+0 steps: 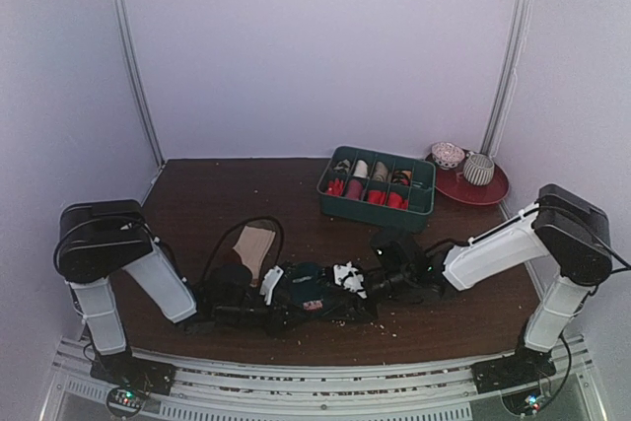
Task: Roll the socks
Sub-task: Roll the sock at the center of the board.
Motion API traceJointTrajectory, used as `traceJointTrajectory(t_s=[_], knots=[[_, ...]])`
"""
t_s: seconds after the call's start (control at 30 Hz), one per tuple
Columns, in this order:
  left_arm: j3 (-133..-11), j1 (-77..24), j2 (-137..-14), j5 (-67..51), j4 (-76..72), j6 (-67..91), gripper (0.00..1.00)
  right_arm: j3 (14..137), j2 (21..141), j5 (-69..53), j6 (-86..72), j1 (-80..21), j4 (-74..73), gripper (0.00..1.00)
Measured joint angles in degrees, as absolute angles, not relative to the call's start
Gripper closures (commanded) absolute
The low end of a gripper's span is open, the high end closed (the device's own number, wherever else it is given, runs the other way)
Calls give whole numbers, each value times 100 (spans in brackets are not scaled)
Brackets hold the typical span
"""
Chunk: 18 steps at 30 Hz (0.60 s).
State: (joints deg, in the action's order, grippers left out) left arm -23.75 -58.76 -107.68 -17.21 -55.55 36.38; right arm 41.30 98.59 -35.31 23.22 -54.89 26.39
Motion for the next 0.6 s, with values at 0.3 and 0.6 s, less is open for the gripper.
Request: traceJointTrajectory(t_s=[0.3, 0.6], knots=[[-2373, -5843, -10779, -1809, -5557, 3686, 100, 4309, 10468, -3461, 2580, -5527, 3030, 55], [-2364, -5822, -10831, -1870, -5596, 3686, 100, 4722, 10906, -3151, 2711, -5537, 2840, 72]])
